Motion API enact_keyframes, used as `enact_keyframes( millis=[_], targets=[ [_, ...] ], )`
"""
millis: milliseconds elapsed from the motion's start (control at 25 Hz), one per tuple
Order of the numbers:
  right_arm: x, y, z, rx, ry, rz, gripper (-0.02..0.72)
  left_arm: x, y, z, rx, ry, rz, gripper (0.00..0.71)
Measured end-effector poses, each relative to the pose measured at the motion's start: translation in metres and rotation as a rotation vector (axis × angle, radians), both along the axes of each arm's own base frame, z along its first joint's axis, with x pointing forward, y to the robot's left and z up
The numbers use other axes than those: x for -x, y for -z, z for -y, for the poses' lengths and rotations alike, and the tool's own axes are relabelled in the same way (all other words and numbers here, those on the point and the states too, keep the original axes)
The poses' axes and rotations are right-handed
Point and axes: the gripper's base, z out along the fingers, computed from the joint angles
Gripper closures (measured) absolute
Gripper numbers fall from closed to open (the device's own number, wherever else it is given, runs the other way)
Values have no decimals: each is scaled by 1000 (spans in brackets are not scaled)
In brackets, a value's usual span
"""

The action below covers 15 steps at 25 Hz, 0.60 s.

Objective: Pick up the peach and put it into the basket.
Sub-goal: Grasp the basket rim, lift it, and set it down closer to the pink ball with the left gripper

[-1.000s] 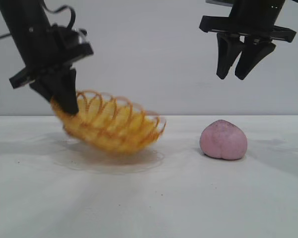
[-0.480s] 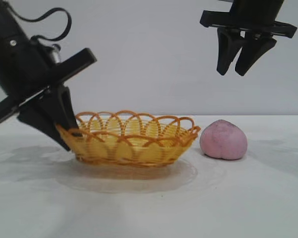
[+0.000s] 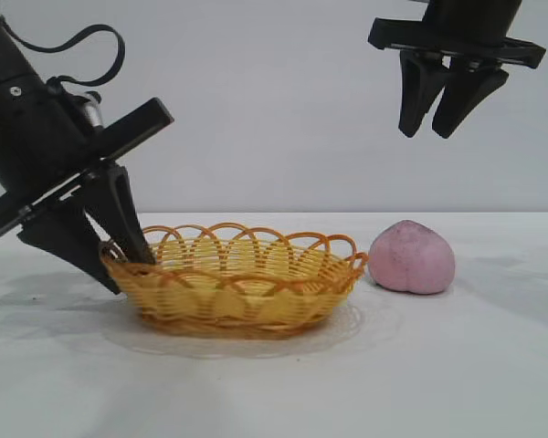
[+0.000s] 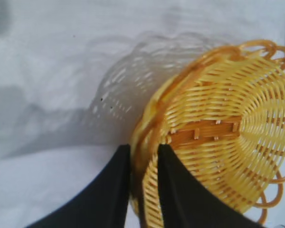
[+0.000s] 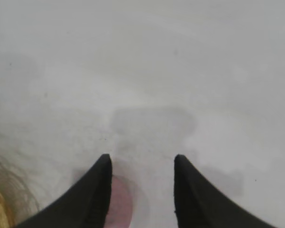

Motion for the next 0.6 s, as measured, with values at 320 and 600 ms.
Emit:
enact_keyframes(
  millis=[320,600],
  targets=[
    [0,0,0,0,0,0,446,4,-9,-14,-92,65,12,277],
    [0,0,0,2,-4,1,446,7,-60,-24,-75,62,174,252]
  ],
)
